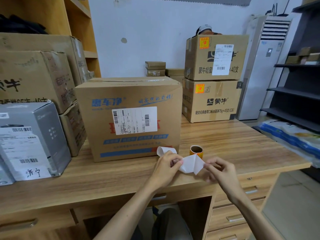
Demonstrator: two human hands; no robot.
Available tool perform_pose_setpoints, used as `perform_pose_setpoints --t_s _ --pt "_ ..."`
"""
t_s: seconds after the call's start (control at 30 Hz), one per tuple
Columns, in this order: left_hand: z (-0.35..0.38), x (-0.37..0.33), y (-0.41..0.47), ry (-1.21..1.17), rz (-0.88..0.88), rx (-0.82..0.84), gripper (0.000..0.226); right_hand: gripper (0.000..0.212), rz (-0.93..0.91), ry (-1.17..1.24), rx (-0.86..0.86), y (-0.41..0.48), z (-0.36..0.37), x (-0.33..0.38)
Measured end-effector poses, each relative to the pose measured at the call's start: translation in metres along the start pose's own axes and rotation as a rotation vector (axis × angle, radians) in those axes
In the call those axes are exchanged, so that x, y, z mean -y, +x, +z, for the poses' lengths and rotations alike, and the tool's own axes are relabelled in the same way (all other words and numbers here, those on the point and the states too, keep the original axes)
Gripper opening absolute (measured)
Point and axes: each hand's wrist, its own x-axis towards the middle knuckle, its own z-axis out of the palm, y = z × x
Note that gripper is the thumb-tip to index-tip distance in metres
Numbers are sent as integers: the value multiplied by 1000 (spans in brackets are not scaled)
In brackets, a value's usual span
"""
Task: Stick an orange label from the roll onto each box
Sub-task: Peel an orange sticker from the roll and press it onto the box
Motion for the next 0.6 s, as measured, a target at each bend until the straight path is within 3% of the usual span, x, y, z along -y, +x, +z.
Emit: perform_pose_setpoints --t_s 0.47,0.6 --pt "-3 -4 -1 26 31 -24 19 13 -64 86 -104 -5 -24 19" --pt "-7 -8 -1 52 58 -99 31 14 -184 -57 -140 -2 -13 33"
